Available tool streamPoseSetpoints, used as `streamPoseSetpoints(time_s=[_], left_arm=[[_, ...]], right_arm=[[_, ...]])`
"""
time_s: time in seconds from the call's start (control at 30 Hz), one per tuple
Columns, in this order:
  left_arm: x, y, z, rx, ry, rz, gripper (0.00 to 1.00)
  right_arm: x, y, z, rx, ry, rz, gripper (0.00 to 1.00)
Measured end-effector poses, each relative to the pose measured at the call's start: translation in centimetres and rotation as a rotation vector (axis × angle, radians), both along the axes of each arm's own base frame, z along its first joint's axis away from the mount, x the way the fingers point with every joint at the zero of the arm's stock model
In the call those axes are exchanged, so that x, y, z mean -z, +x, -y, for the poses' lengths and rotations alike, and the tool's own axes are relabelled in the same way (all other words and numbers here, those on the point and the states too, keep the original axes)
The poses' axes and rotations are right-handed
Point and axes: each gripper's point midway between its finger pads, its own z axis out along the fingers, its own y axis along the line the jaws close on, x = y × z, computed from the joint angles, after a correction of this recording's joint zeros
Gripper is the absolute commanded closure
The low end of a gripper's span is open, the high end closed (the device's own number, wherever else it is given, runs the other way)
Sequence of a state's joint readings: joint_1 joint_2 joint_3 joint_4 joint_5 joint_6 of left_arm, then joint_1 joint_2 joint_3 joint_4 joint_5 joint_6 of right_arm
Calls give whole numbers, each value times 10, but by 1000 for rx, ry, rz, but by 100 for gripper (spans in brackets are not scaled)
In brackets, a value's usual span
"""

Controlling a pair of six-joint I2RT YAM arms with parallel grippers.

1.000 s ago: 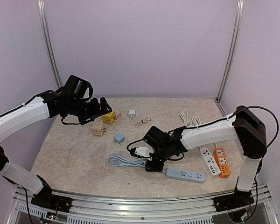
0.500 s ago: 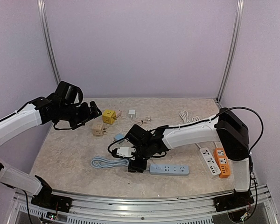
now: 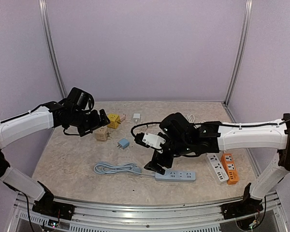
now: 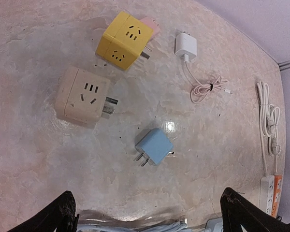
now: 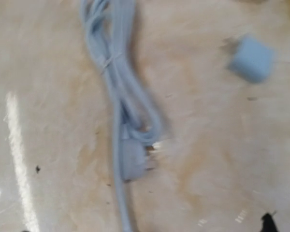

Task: Insert the plug
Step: Adjust the socket at the center of the board.

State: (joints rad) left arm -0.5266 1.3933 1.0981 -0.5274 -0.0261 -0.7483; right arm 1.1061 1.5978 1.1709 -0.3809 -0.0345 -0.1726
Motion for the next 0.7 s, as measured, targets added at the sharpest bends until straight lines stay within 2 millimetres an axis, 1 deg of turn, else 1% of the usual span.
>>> streamPoseSetpoints(time_s=[0.03,0.1,0.2,0.3,0.37,0.47,0.7], left_arm=[[3,1,1,2,5,-5,1],[5,5,3,9,14,-12,1],[5,14,9,16,15,-8,1],[3,20,14,22,6,0,1],[4,22,16,24,5,1,1],[4,27,17,17,21,6,1],[-3,41,18,10,46,29,1]], right_arm=[[-6,1,4,23,20,13,0],[-6,4,16,72,33,24,0],[11,7,36,142,14,7,0],[26,16,53,212,-19,-9,0],[30,22,61,247,-27,-12,0],[26,28,67,274,-15,-6,0],[5,28,69,279,35,19,0]])
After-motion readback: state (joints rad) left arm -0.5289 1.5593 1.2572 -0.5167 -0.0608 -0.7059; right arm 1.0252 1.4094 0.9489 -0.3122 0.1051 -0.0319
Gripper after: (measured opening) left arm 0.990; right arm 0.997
